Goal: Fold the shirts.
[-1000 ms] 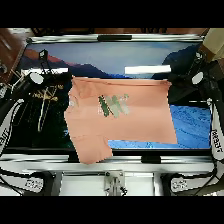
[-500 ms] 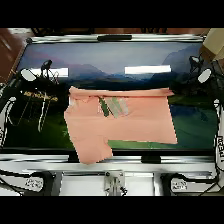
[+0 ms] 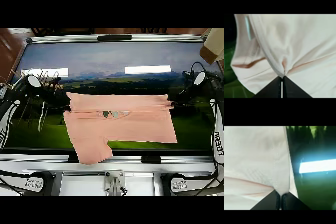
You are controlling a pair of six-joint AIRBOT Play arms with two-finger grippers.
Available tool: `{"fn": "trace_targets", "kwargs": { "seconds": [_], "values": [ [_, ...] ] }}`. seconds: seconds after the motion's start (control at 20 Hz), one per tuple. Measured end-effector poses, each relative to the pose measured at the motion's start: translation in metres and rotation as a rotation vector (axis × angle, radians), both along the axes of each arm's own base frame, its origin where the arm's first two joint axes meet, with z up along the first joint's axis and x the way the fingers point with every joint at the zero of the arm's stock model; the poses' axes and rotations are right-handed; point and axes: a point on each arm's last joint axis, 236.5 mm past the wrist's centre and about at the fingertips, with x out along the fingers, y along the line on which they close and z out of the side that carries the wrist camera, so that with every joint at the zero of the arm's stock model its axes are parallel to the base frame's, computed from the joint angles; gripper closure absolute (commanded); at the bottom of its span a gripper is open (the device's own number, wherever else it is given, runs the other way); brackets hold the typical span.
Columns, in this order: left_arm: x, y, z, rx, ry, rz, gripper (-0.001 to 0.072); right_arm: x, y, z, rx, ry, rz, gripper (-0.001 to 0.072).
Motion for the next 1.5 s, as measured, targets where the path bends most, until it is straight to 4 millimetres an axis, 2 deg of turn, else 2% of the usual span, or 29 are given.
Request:
{"fn": "trace_targets", "kwargs": {
  "seconds": [0.05, 0.1, 0.15, 0.25, 0.35, 0.5, 0.6, 0.65, 0.85, 1.0, 1.1, 1.15, 1.2, 1.4, 1.45, 1.5],
  "values": [
    [-0.002, -0.003, -0.001, 0.000, 0.004, -0.006, 0.0481, -0.001, 0.000, -0.002, 0.002, 0.008, -0.009, 0.0491],
    [-0.004, -0.005, -0.001, 0.000, 0.014, -0.005, 0.0282, -0.002, 0.000, -0.003, 0.004, 0.014, -0.020, 0.0254],
    [-0.005, -0.006, -0.001, -0.001, 0.025, 0.007, 0.0245, -0.004, 0.001, -0.003, 0.007, 0.025, -0.024, 0.0191],
    [-0.010, -0.004, 0.003, -0.002, 0.054, 0.024, 0.0245, -0.011, 0.003, 0.003, 0.016, 0.046, -0.012, 0.0191],
    [-0.018, 0.000, 0.014, -0.008, 0.084, 0.032, 0.0245, -0.027, -0.001, 0.015, -0.010, 0.082, 0.032, 0.0191],
    [-0.035, 0.006, 0.039, -0.016, 0.098, 0.026, 0.0249, -0.056, -0.026, 0.041, -0.115, 0.135, 0.069, 0.0191],
    [-0.058, 0.007, 0.049, -0.019, 0.108, 0.022, 0.0255, -0.073, -0.037, 0.057, -0.133, 0.136, 0.049, 0.0191],
    [-0.076, 0.006, 0.048, -0.024, 0.124, 0.022, 0.0258, -0.082, -0.041, 0.062, -0.132, 0.135, 0.039, 0.0191],
    [-0.150, 0.007, 0.023, -0.038, 0.184, 0.006, 0.0265, -0.115, -0.049, 0.066, -0.091, 0.124, -0.021, 0.0191],
    [-0.182, -0.001, 0.005, -0.076, 0.191, 0.016, 0.0265, -0.124, -0.044, 0.065, -0.052, 0.109, -0.039, 0.0191],
    [-0.190, -0.008, -0.007, -0.108, 0.180, 0.041, 0.0265, -0.125, -0.043, 0.064, -0.040, 0.099, -0.047, 0.0191],
    [-0.192, -0.012, -0.014, -0.121, 0.169, 0.054, 0.0264, -0.126, -0.042, 0.064, -0.033, 0.097, -0.052, 0.0098],
    [-0.194, -0.016, -0.019, -0.130, 0.165, 0.063, 0.0265, -0.126, -0.041, 0.064, -0.029, 0.095, -0.058, 0.0043],
    [-0.197, -0.031, -0.038, -0.147, 0.157, 0.077, 0.0265, -0.123, -0.041, 0.061, -0.022, 0.081, -0.091, 0.0043],
    [-0.198, -0.035, -0.041, -0.150, 0.159, 0.074, 0.0280, -0.123, -0.041, 0.060, -0.020, 0.079, -0.101, 0.0043],
    [-0.199, -0.040, -0.043, -0.159, 0.164, 0.073, 0.0380, -0.124, -0.040, 0.058, -0.018, 0.081, -0.107, 0.0043]
  ]
}}
